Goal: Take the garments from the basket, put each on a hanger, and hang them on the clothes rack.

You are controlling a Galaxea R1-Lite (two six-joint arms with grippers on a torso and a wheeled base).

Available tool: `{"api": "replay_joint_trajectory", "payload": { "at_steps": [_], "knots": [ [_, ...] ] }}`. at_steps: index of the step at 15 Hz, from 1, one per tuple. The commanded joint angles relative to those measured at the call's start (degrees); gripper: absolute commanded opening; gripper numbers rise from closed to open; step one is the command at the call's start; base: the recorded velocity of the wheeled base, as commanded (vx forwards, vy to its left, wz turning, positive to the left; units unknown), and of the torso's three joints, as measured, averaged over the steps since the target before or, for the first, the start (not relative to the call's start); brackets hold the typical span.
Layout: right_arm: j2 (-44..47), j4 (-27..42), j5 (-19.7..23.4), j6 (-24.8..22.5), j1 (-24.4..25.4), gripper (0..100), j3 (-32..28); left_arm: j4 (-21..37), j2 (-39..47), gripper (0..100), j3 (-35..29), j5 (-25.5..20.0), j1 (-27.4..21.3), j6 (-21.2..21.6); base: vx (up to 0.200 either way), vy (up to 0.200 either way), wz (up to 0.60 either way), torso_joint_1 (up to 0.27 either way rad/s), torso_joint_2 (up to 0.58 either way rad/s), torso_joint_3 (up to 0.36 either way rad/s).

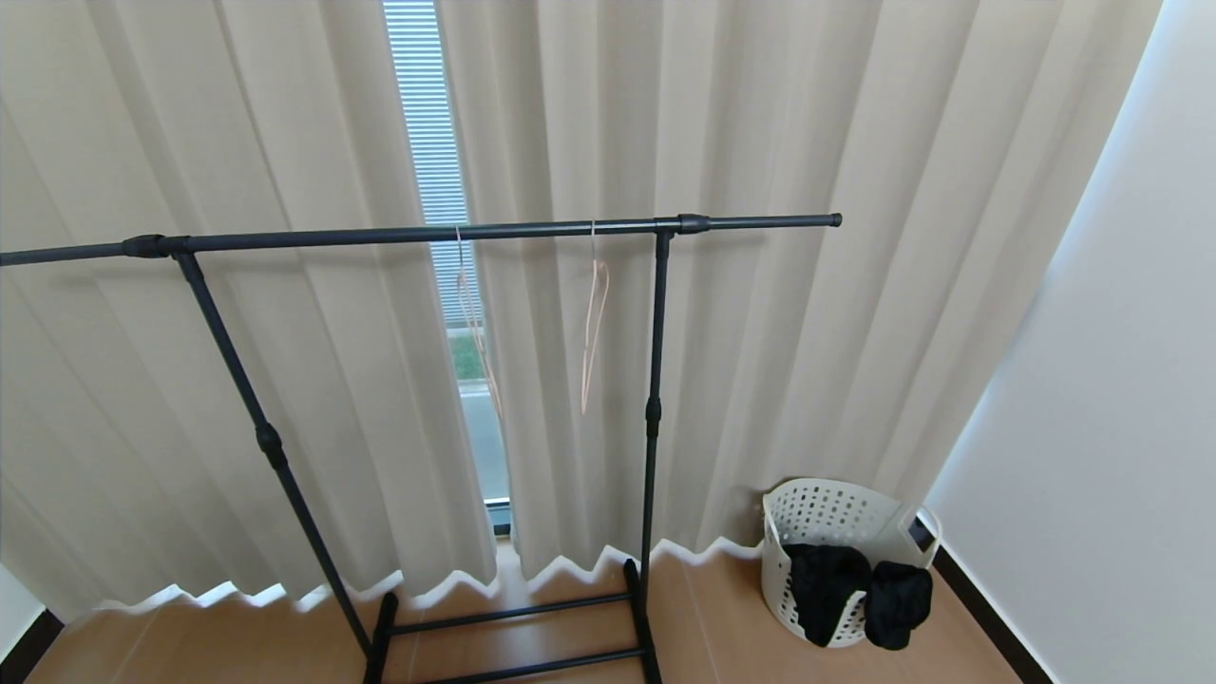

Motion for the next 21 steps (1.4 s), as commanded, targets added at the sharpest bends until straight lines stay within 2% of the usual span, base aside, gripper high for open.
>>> {"api": "replay_joint_trajectory", "payload": {
  "at_steps": [1, 9, 21],
  "knots": [
    [0.0, 0.0, 0.0, 0.0, 0.0, 100, 0.0, 0.0, 0.1, 100, 0.0, 0.0, 0.0, 0.0, 0.000, 0.000, 0.00, 0.000, 0.00, 0.000],
    [0.0, 0.0, 0.0, 0.0, 0.0, 100, 0.0, 0.0, 0.1, 100, 0.0, -0.1, 0.0, 0.0, 0.000, 0.000, 0.00, 0.000, 0.00, 0.000],
    [0.0, 0.0, 0.0, 0.0, 0.0, 100, 0.0, 0.1, 0.1, 100, 0.0, -0.2, 0.0, 0.1, 0.000, 0.000, 0.00, -0.154, 0.35, 0.200]
  ]
}}
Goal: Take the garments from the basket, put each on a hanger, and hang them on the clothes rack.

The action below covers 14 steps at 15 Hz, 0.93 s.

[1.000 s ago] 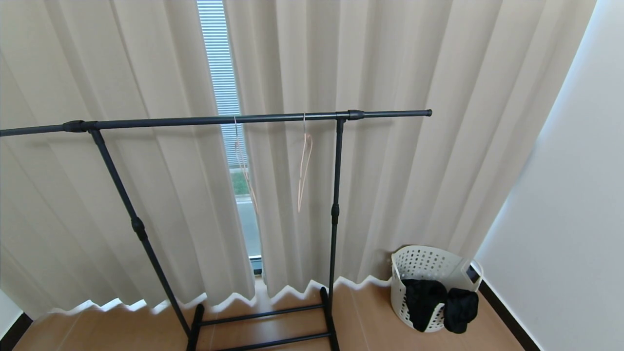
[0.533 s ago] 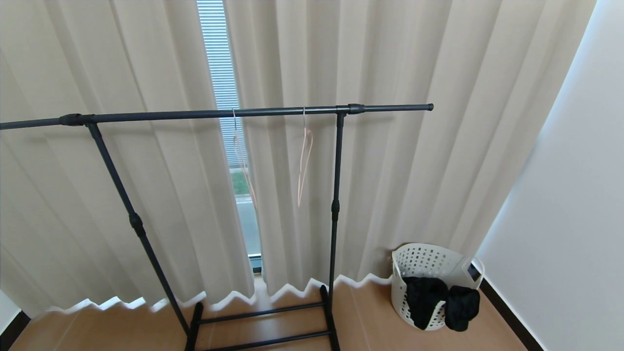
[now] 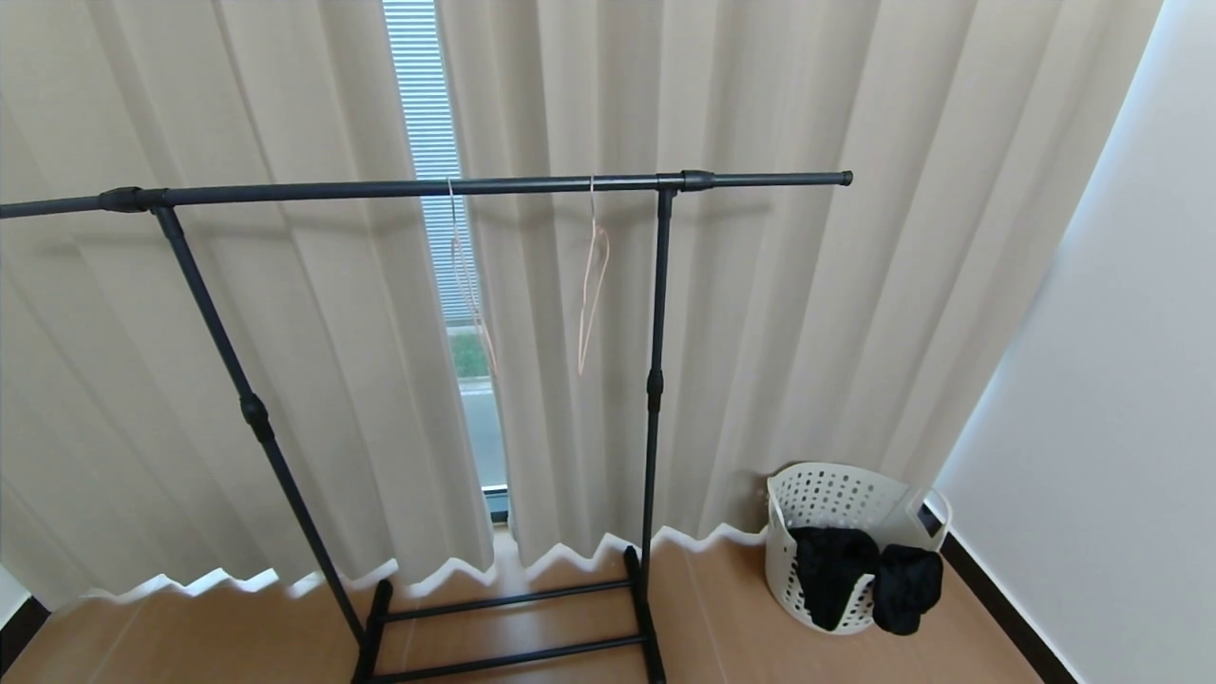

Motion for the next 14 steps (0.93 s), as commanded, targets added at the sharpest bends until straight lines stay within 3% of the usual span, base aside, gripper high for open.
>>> {"api": "replay_joint_trajectory", "payload": {
  "at_steps": [1, 14],
  "knots": [
    [0.0, 0.0, 0.0, 0.0, 0.0, 100, 0.0, 0.0, 0.1, 100, 0.0, 0.0, 0.0, 0.0, 0.000, 0.000, 0.00, -0.183, 0.45, 0.256],
    [0.0, 0.0, 0.0, -0.1, 0.0, 100, 0.0, 0.0, 0.1, 100, 0.0, 0.1, 0.0, 0.0, 0.000, 0.000, 0.00, -0.201, 0.54, 0.327]
  ]
}}
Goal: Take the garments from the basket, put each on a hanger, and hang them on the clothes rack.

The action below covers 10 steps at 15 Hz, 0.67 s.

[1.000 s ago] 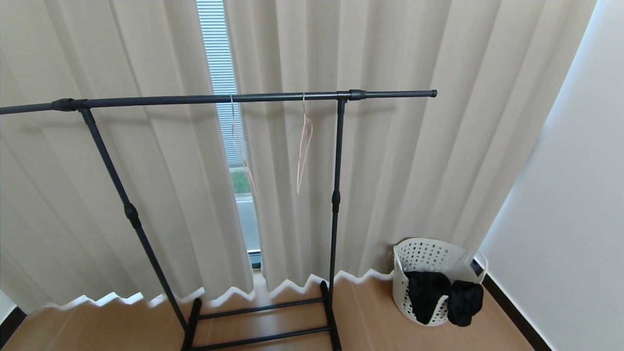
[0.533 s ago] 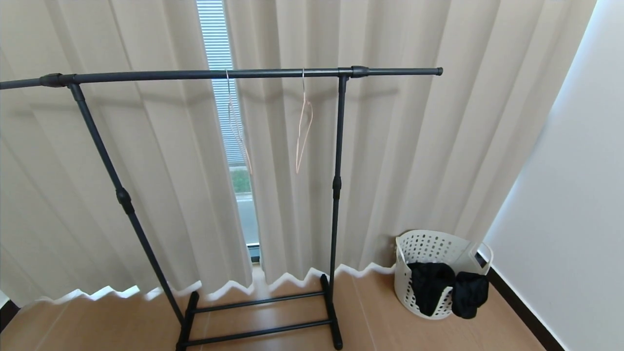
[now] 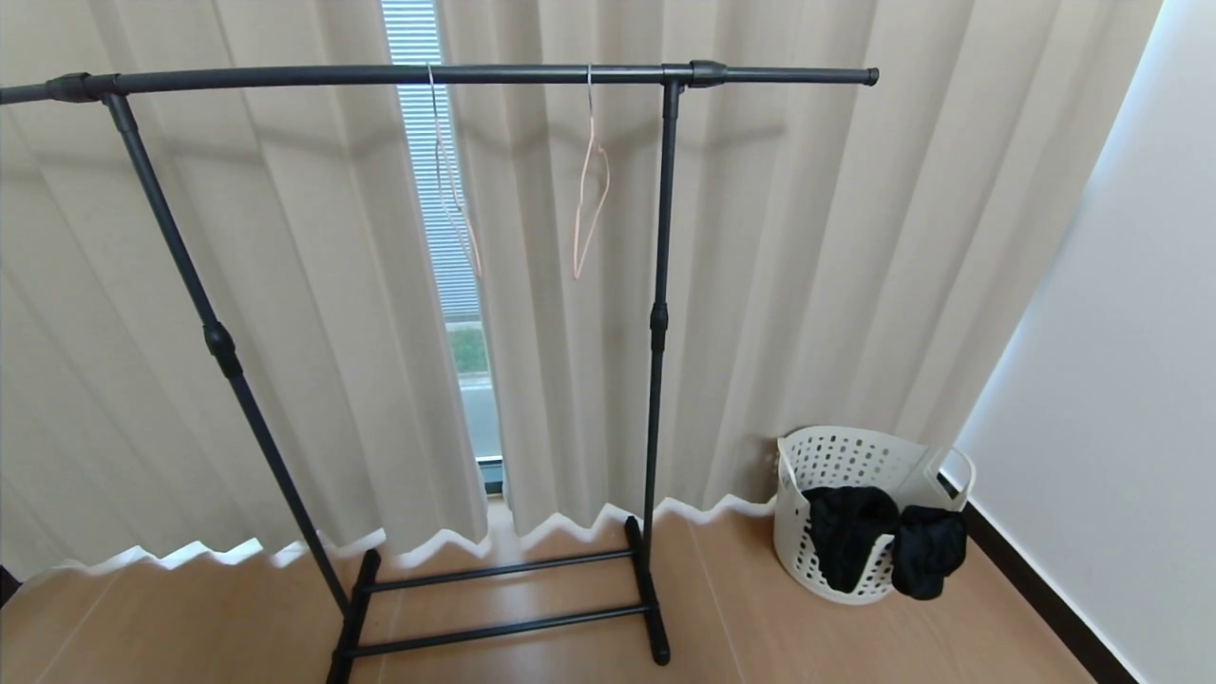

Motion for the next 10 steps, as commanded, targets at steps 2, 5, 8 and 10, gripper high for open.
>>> {"api": "replay_joint_trajectory", "payload": {
  "at_steps": [2, 5, 8, 10],
  "knots": [
    [0.0, 0.0, 0.0, 0.0, 0.0, 100, 0.0, 0.0, 0.1, 100, 0.0, -0.1, 0.0, 0.0, 0.000, 0.000, 0.00, -0.154, 0.50, 0.337],
    [0.0, 0.0, 0.0, 0.0, 0.0, 100, 0.0, -0.1, 0.1, 100, 0.0, 0.0, 0.0, -0.1, 0.000, 0.000, 0.00, -0.137, 0.48, 0.339],
    [0.0, 0.0, 0.0, 0.0, 0.0, 100, 0.0, 0.0, 0.1, 100, 0.0, 0.0, 0.0, 0.1, 0.000, 0.000, 0.00, -0.110, 0.47, 0.360],
    [0.0, 0.0, 0.0, 0.0, 0.0, 100, 0.0, 0.0, 0.1, 100, 0.0, -0.1, 0.0, 0.1, 0.000, 0.000, 0.00, -0.083, 0.42, 0.339]
  ]
}}
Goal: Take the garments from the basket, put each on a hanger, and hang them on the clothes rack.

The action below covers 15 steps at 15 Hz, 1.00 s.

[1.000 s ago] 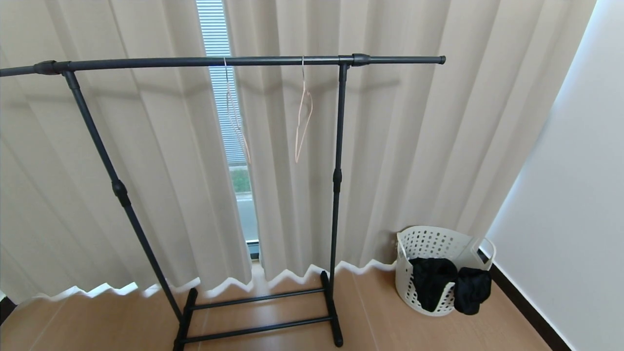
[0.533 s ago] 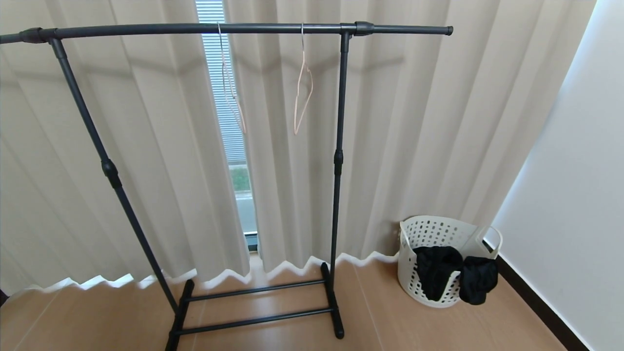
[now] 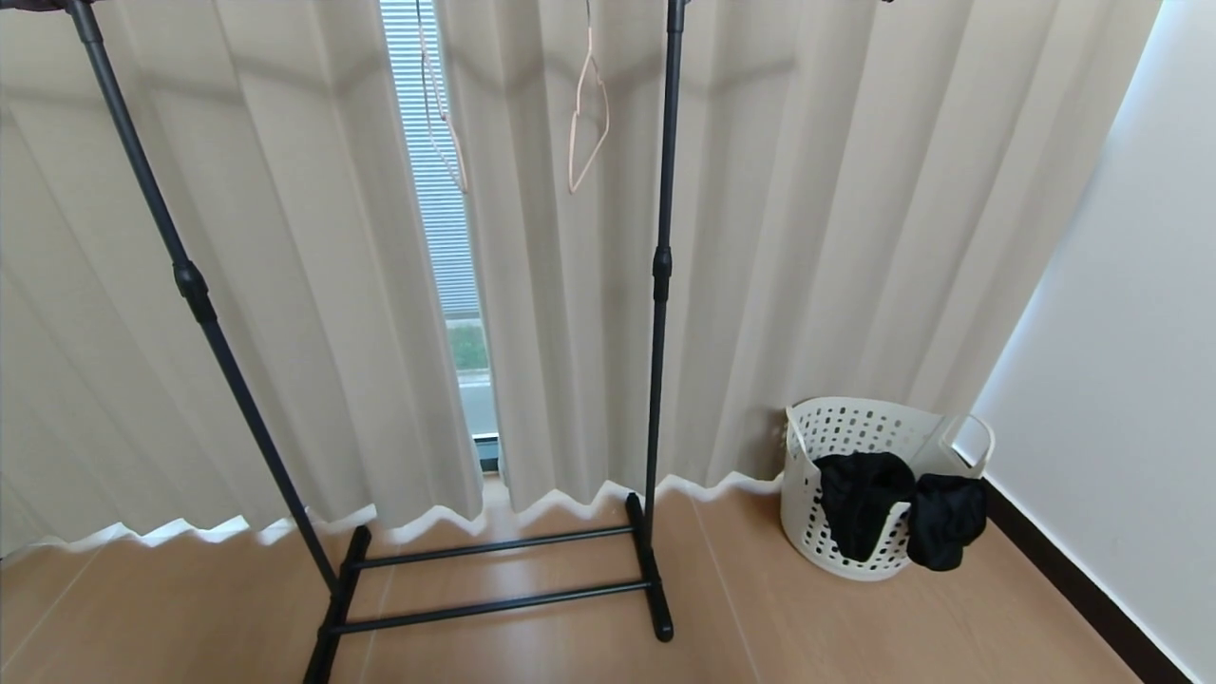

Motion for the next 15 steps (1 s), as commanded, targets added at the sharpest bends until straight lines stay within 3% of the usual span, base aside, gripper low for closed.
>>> {"api": "replay_joint_trajectory", "payload": {
  "at_steps": [1, 7, 12, 15],
  "knots": [
    [0.0, 0.0, 0.0, 0.0, 0.0, 100, 0.0, 0.0, 0.1, 100, 0.0, 0.0, 0.0, 0.0, 0.000, 0.000, 0.00, -0.032, 0.21, 0.178],
    [0.0, 0.0, -0.1, 0.1, 0.0, 100, 0.0, 0.0, 0.1, 100, 0.0, 0.0, 0.0, 0.0, 0.000, 0.000, 0.00, -0.004, 0.03, 0.028],
    [0.0, 0.0, 0.0, 0.0, 0.0, 100, 0.0, 0.1, 0.1, 100, 0.0, 0.0, 0.0, 0.1, 0.000, 0.000, -0.60, 0.000, 0.00, 0.001],
    [0.0, 0.0, 0.0, -0.1, 0.0, 100, 0.0, 0.1, 0.1, 100, 0.0, -0.1, 0.0, 0.9, 0.000, -0.133, 0.00, 0.002, 0.00, 0.003]
  ]
}}
